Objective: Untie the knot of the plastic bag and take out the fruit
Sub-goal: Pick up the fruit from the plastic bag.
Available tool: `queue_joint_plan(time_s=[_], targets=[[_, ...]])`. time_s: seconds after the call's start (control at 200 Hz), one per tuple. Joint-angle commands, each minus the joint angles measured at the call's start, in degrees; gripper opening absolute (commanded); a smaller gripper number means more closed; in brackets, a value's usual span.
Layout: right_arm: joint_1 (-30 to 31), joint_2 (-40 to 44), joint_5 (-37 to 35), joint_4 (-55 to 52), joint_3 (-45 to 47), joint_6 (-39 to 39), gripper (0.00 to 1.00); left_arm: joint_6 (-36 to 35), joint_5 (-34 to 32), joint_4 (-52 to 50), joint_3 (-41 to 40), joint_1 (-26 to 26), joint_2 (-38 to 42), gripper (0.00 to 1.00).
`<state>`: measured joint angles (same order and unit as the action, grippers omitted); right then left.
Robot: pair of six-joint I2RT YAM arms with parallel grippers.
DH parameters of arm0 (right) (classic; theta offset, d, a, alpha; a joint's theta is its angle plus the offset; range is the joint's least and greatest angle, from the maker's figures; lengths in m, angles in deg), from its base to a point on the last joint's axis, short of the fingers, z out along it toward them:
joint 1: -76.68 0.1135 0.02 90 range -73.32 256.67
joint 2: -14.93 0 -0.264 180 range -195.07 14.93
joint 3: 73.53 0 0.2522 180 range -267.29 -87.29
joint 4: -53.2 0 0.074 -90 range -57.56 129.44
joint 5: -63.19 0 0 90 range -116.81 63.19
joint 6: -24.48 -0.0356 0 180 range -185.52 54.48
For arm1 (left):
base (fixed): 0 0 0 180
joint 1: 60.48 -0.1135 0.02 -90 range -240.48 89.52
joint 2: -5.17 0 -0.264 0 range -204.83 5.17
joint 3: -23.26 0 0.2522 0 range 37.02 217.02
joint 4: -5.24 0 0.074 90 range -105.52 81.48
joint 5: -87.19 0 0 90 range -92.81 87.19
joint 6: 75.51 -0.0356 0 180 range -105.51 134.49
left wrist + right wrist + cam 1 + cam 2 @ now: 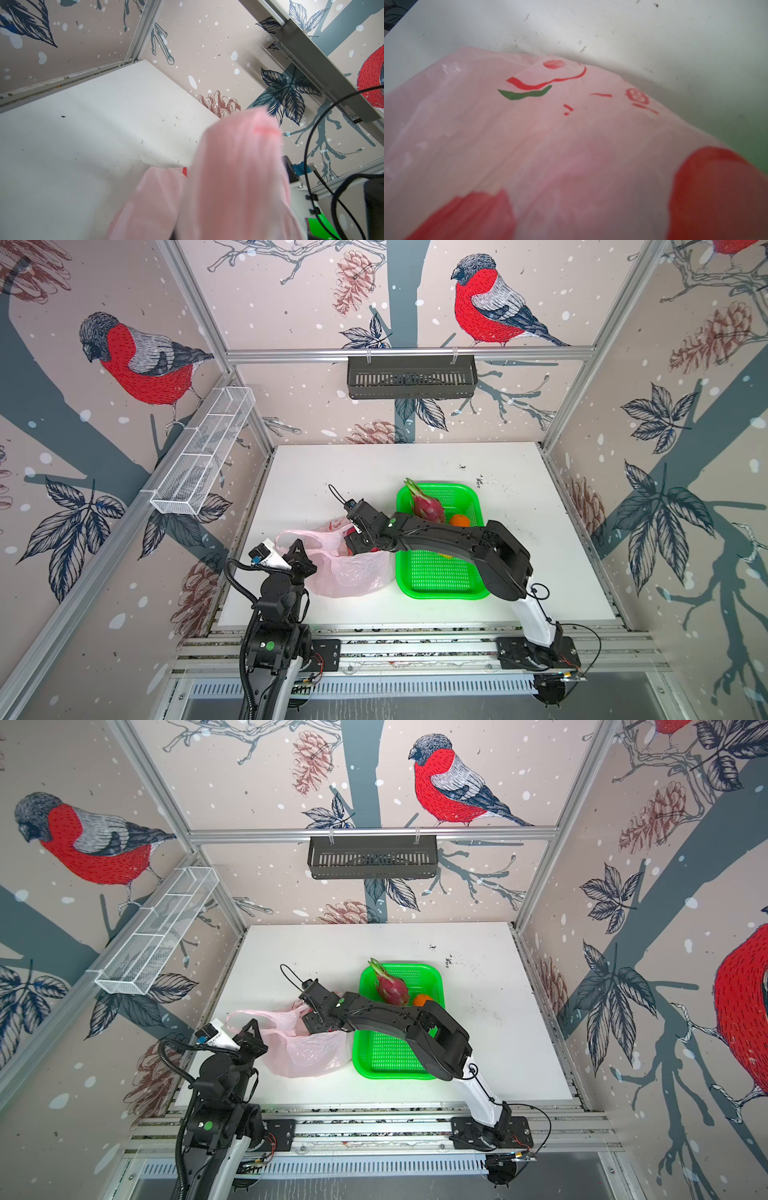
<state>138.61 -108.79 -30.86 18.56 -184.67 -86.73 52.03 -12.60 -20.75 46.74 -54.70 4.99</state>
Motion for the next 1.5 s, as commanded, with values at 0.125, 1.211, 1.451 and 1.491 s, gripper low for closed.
queue_joint_plan(time_s=[0.125,1.211,1.451,1.491], targets=[[-0.5,4.1,-1.3,3.4,1.7,-0.5,0.27,0.2,-1.4,3.0,-0.4,-0.1,0.1,0.0],[3.8,12.0,-4.7,7.7,4.6,6.4,0.24,0.1,3.8,20.7,-1.6,-0.1,-15.5,0.0],[4.0,13.7,-5.9,8.2,6.4,6.5,0.24,-1.3,1.8,24.1,-0.6,-0.1,-18.3,0.0],[4.1,14.1,-6.0,8.5,6.6,6.5,0.23,-1.4,2.0,24.4,-0.5,0.0,-18.8,0.0]])
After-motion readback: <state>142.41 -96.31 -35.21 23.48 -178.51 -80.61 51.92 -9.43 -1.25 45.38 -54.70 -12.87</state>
